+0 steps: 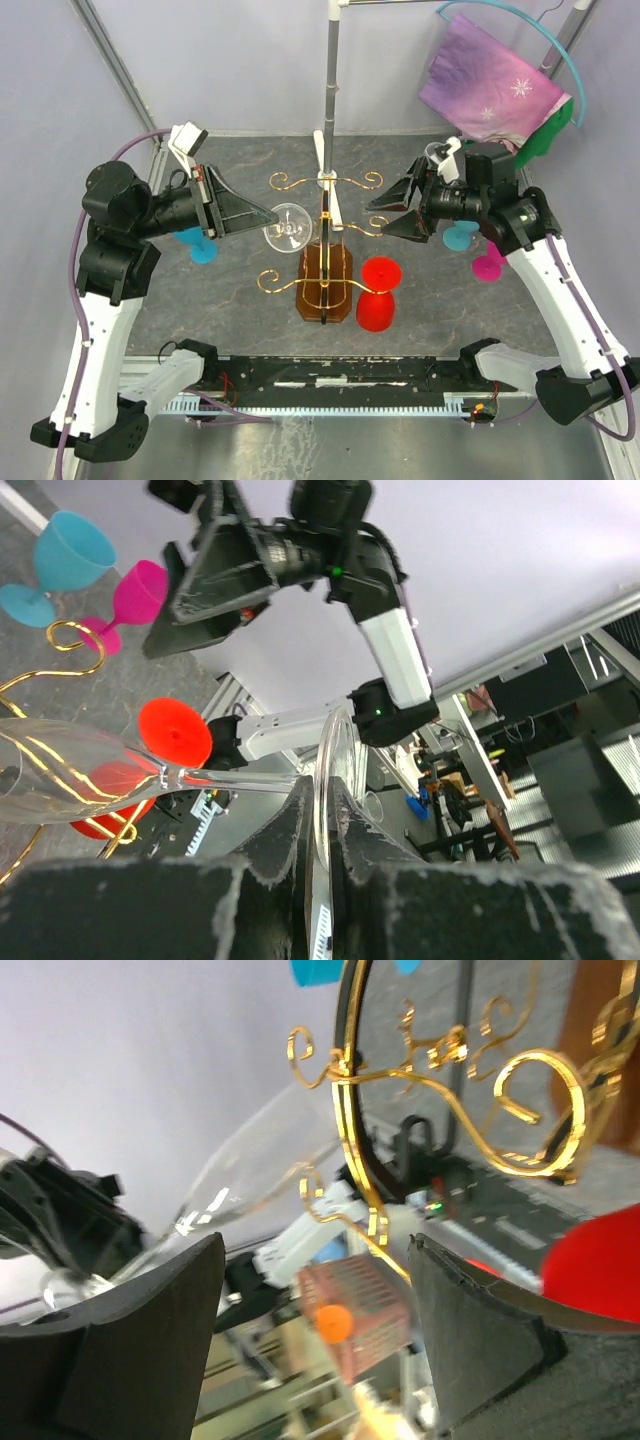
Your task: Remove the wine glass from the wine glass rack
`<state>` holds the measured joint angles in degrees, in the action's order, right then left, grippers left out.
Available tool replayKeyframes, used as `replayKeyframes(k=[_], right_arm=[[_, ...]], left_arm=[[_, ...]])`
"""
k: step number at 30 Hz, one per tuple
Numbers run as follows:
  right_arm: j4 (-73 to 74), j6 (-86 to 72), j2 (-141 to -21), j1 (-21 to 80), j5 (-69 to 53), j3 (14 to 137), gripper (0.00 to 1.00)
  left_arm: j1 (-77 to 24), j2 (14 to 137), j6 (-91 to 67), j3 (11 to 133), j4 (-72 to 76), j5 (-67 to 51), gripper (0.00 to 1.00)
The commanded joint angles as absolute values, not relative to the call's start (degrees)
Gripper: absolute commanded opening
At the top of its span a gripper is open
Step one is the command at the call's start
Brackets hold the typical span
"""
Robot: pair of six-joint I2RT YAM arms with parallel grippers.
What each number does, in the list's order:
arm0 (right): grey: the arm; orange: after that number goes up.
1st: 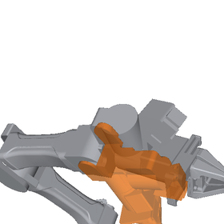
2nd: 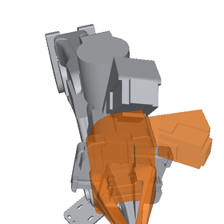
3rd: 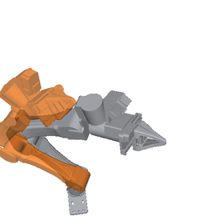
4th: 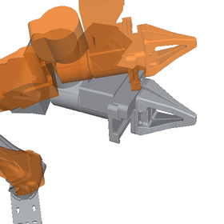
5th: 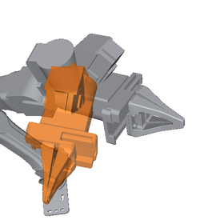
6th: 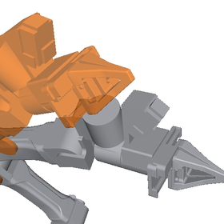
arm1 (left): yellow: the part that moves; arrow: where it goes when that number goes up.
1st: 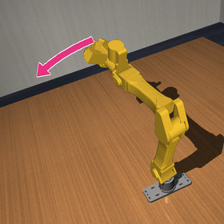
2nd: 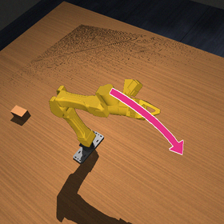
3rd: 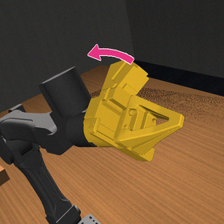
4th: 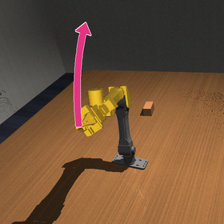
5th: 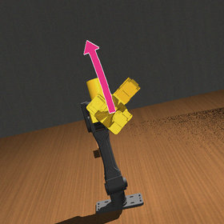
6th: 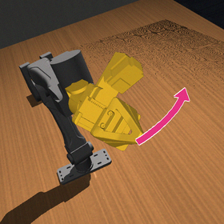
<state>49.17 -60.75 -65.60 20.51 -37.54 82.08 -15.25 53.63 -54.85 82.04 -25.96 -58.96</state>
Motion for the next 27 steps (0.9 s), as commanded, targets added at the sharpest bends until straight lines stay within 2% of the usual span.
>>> replayKeyframes(k=[1, 3, 8, 15, 27], right_arm=[[28.52, -87.16, -64.72, 22.11, -49.71, 77.12, 0.83], [25.15, -93.42, -65.11, 23.35, -49.85, 76.38, 0.89], [19.50, -102.36, -67.71, 30.64, -47.84, 76.10, 0.93], [14.16, -108.84, -70.60, 37.94, -44.08, 74.82, 0.93], [10.93, -111.33, -74.75, 40.48, -39.18, 77.00, 0.87]], left_arm=[[-15.32, 52.33, -58.14, 84.65, -17.87, -65.31, 0.03], [-15.30, 52.27, -59.18, 85.08, -15.79, -66.57, 0.03], [-15.30, 52.69, -60.40, 85.95, -11.93, -68.58, 0.03], [-15.30, 53.56, -58.98, 88.21, -10.44, -69.44, 0.03], [-15.29, 53.76, -61.52, 89.79, -5.90, -70.73, 0.03]])
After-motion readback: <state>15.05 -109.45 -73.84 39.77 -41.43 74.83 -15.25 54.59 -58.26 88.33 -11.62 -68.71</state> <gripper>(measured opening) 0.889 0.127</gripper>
